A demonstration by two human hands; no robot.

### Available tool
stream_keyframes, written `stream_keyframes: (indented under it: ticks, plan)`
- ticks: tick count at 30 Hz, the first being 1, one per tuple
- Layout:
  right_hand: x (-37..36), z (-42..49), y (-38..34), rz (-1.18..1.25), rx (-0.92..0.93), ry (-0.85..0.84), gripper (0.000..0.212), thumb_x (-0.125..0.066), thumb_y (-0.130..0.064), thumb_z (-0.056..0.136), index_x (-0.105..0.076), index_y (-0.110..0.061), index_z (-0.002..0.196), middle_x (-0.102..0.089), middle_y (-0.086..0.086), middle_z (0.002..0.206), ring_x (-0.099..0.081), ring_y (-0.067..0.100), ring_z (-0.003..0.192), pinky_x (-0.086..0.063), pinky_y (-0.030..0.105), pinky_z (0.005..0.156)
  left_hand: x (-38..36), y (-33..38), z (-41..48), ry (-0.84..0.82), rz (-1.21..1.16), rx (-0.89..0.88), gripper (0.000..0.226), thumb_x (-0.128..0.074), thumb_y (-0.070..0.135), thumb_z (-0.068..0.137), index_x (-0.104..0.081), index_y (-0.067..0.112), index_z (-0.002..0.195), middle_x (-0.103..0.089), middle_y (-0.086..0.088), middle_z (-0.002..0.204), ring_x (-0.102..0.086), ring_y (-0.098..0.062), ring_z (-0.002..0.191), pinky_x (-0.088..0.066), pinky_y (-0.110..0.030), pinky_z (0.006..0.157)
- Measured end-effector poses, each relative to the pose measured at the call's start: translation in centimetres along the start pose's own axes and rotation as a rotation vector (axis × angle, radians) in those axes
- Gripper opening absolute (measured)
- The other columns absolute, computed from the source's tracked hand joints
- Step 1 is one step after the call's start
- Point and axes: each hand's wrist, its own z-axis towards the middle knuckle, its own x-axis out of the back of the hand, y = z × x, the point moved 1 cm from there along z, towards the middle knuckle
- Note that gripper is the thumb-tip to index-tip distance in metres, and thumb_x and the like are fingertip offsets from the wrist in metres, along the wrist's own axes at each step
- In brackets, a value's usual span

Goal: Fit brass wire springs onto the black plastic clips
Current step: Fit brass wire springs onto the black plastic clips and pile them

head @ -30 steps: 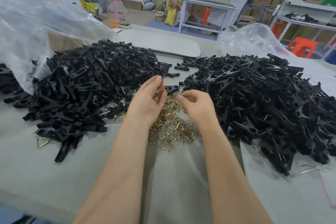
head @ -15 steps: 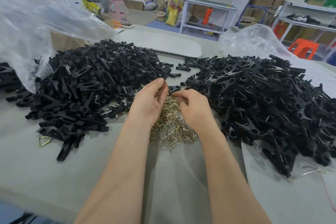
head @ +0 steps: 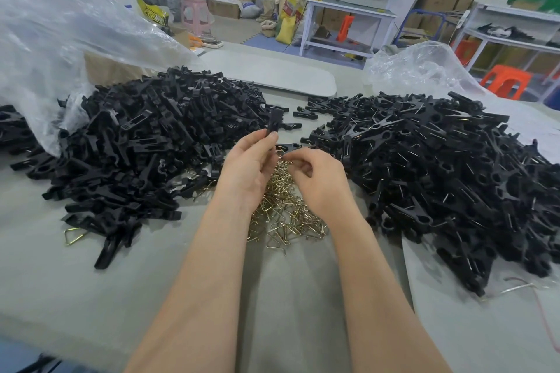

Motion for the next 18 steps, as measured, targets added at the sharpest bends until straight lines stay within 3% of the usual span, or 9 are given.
stream_keyframes:
  ticks: [2,4,6,8,10,12,18]
  plan:
    - [0.1,0.1,0.0,0.023,-0.045,0.027,0.023,-0.06,-0.01,0.091,-0.067,-0.015,0.112,-0.062,-0.003,0.092,-0.051,0.0,0.075,-0.038,0.009,0.076,0.0,-0.1,-0.1,0.011,0.127,-0.077,0.017,-0.066,0.004,0.086,-0.06,0.015,0.098,-0.063,0.001,0.092,-0.059,-0.007,0.08,-0.052,-0.02,0.076]
    - [0.5,0.2,0.3,0.093,-0.112,0.105,0.021,-0.062,-0.012,0.09,-0.067,-0.014,0.11,-0.065,-0.004,0.092,-0.056,0.002,0.08,-0.045,0.016,0.082,-0.1,-0.2,-0.1,0.055,0.45,-0.224,0.02,-0.066,0.006,0.086,-0.059,0.021,0.097,-0.063,0.004,0.095,-0.058,-0.007,0.086,-0.049,-0.02,0.08]
    - [1.3,0.3,0.6,0.253,-0.189,0.21,0.011,-0.064,-0.012,0.089,-0.069,-0.015,0.098,-0.068,-0.003,0.087,-0.063,0.009,0.081,-0.053,0.028,0.085,-0.3,-0.4,-0.2,0.062,0.795,-0.386,0.023,-0.067,0.01,0.085,-0.057,0.03,0.094,-0.062,0.012,0.095,-0.056,-0.001,0.088,-0.042,-0.011,0.074]
    - [2.1,0.4,0.9,0.48,-0.273,0.29,0.006,-0.066,-0.012,0.087,-0.066,-0.018,0.085,-0.068,-0.003,0.079,-0.066,0.01,0.074,-0.057,0.033,0.082,-0.5,-0.8,-0.3,0.015,0.975,-0.48,0.023,-0.066,0.011,0.085,-0.057,0.03,0.093,-0.062,0.013,0.096,-0.057,0.0,0.09,-0.041,-0.006,0.072]
    - [2.6,0.4,1.3,0.64,-0.327,0.335,0.01,-0.068,-0.012,0.086,-0.065,-0.019,0.079,-0.066,-0.005,0.07,-0.062,0.006,0.065,-0.057,0.031,0.078,-0.5,-1.2,-0.2,-0.017,1.068,-0.542,0.023,-0.066,0.01,0.085,-0.057,0.028,0.096,-0.063,0.007,0.102,-0.058,-0.007,0.096,-0.046,-0.017,0.085]
    - [2.9,0.4,1.6,0.646,-0.336,0.338,0.011,-0.07,-0.014,0.085,-0.066,-0.02,0.077,-0.065,-0.005,0.067,-0.058,0.006,0.062,-0.053,0.027,0.07,-0.5,-1.5,-0.2,-0.052,1.127,-0.595,0.026,-0.065,0.008,0.085,-0.055,0.029,0.096,-0.062,0.005,0.105,-0.057,-0.011,0.099,-0.047,-0.029,0.092]
    - [3.1,0.4,1.8,0.525,-0.333,0.247,0.01,-0.073,-0.015,0.082,-0.068,-0.019,0.073,-0.066,0.002,0.07,-0.057,0.009,0.065,-0.043,0.022,0.064,-0.4,-1.6,-0.3,-0.179,1.176,-0.679,0.032,-0.063,0.003,0.085,-0.055,0.031,0.097,-0.054,0.022,0.093,-0.056,-0.006,0.097,-0.045,-0.023,0.092]
